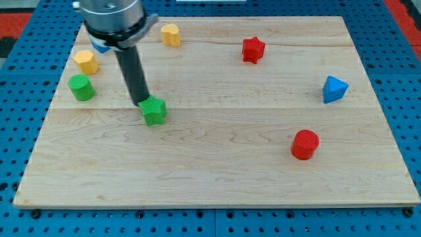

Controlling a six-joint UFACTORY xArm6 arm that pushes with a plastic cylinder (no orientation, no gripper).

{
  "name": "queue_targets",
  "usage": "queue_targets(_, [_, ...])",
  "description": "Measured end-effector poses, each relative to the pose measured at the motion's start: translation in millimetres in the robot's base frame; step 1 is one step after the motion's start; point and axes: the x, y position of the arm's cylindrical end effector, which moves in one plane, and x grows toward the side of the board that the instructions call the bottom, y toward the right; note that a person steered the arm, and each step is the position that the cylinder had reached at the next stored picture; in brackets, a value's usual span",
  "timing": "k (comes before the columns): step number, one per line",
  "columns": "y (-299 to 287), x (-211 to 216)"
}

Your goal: Slightly push the cube hexagon and green circle to the right

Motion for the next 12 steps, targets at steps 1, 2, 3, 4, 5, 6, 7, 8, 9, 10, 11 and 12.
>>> queue_targets(1, [-9, 14])
queue_targets(2, [-80, 32])
queue_targets(3, [-173, 27])
queue_targets(4, [-194, -6])
queue_targets(5, [-181, -54])
queue_targets(6, [-161, -63])
queue_targets(7, [-139, -22])
queue_targets(8, [-180, -28])
queue_targets(9, [-193, -36])
queue_targets(10, [-172, -86])
queue_targets(11, [-182, -110])
queue_targets(12, [-153, -111])
